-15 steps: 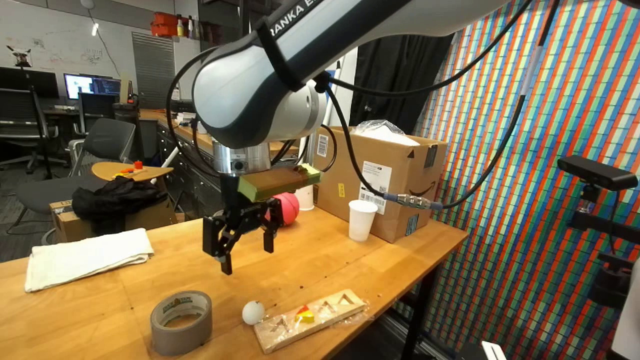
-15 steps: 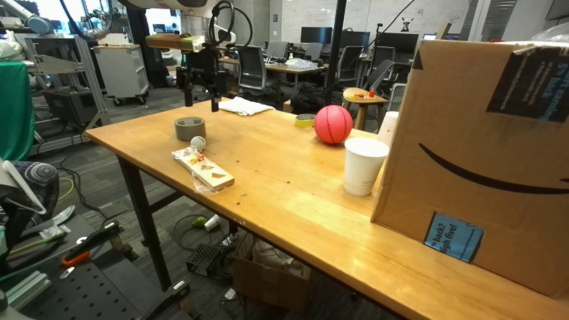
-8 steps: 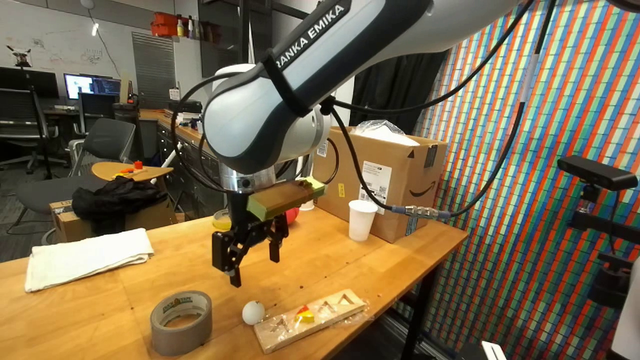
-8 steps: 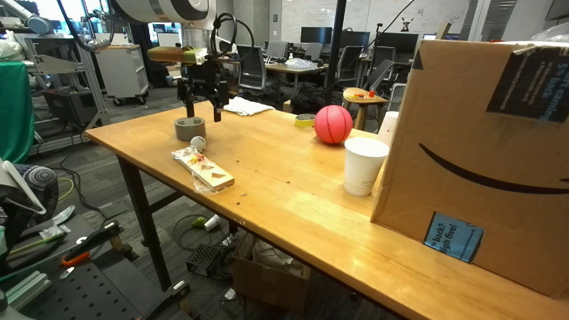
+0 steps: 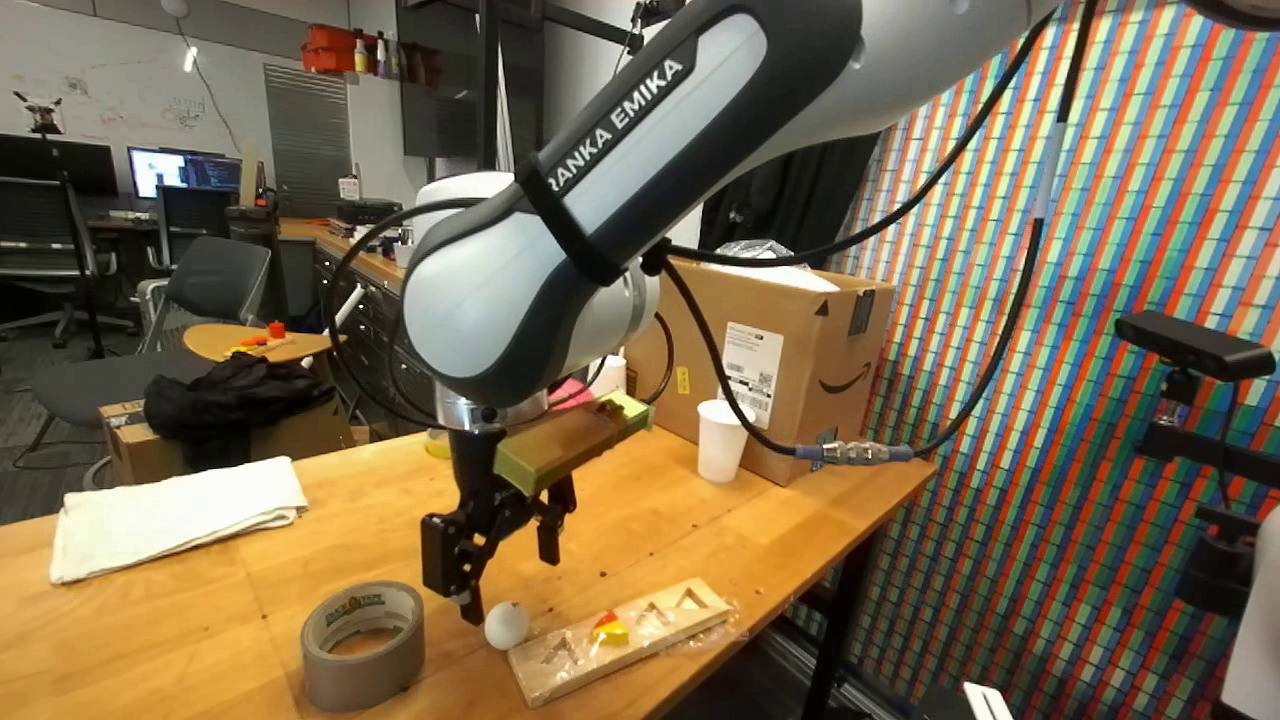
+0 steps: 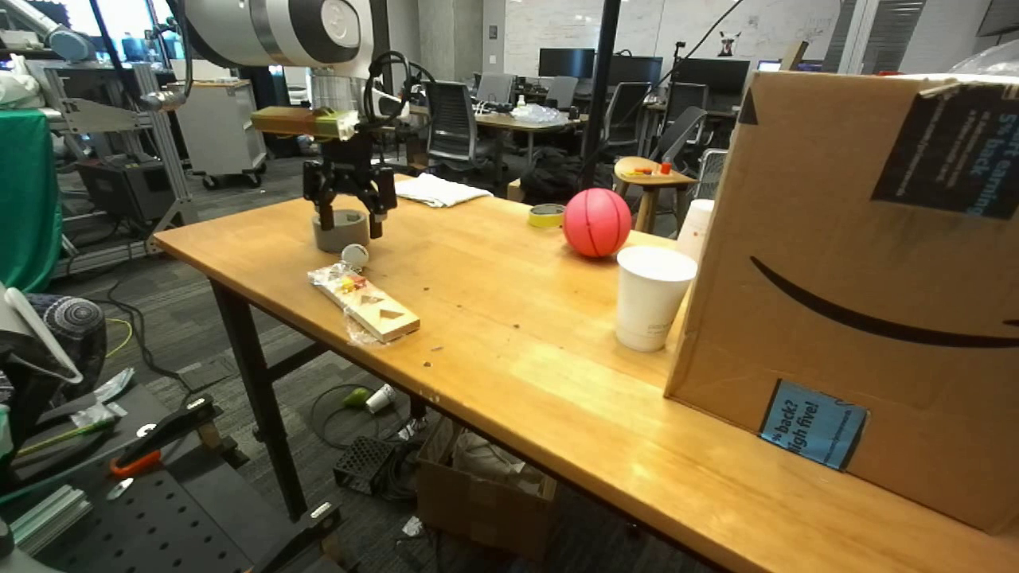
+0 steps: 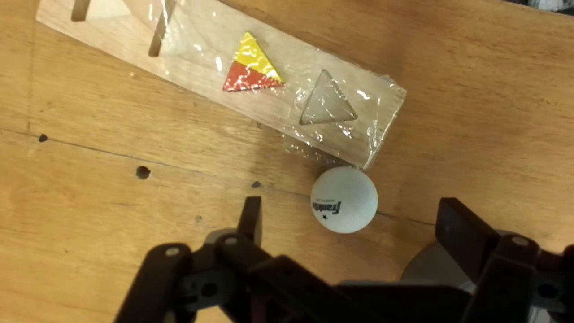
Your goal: Put the white ball in the cup, then put the red ball on the tape
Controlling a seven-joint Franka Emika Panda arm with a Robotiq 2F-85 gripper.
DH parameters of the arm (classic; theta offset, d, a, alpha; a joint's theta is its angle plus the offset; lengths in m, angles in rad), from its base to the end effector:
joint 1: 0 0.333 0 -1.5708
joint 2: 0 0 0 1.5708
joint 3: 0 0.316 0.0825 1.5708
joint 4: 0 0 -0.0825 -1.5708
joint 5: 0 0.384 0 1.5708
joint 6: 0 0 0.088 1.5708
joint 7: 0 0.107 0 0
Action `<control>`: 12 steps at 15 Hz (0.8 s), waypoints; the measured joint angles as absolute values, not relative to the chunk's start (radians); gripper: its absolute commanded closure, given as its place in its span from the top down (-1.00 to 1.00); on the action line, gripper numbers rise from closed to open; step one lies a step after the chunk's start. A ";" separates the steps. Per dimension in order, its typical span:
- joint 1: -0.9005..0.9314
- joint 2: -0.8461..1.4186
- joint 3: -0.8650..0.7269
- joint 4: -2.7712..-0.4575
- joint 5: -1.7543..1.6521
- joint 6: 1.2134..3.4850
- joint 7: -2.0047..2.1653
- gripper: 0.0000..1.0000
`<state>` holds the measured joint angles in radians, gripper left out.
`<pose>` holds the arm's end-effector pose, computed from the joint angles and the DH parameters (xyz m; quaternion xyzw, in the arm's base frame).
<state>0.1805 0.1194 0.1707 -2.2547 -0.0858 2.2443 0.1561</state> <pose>0.4882 0.1763 0.3013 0.9898 0.1259 -0.0562 0.0369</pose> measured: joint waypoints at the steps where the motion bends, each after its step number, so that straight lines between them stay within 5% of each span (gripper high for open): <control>1: 0.183 0.125 0.171 -2.255 -0.092 2.247 0.156 1.00; 12: 0.195 0.209 0.170 -2.211 -0.111 2.249 0.156 1.00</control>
<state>0.1949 0.2088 0.1702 -2.2114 -0.1108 2.2491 0.1562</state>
